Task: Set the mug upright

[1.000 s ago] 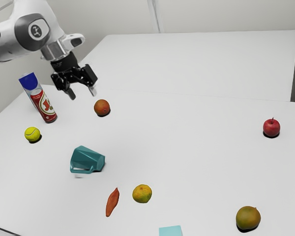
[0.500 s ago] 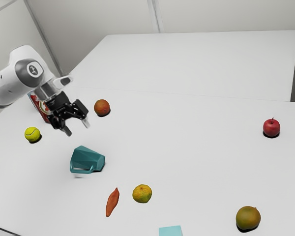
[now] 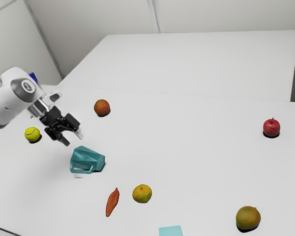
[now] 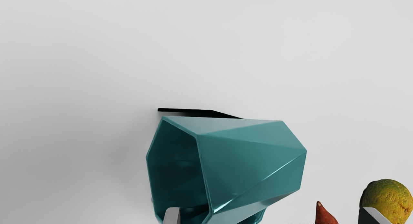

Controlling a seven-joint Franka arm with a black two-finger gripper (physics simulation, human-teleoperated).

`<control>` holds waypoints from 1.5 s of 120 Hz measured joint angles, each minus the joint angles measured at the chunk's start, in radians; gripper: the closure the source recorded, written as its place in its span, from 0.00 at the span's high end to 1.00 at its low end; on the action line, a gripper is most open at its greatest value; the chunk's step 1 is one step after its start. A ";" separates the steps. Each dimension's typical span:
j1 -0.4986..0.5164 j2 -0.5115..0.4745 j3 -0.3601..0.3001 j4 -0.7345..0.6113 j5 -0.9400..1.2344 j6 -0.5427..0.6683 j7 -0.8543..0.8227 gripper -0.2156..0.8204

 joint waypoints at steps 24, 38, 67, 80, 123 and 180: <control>0.024 0.037 0.001 -0.003 -0.019 0.011 0.105 0.79; 0.030 0.070 0.000 0.001 -0.025 0.017 0.154 0.79; 0.035 0.096 -0.003 0.000 -0.058 0.021 0.227 0.79; 0.034 0.105 -0.006 0.000 -0.098 0.001 0.252 0.79; 0.063 0.116 -0.007 -0.004 -0.174 -0.119 0.309 0.49; 0.049 0.087 -0.038 0.010 -0.183 -0.143 0.344 0.07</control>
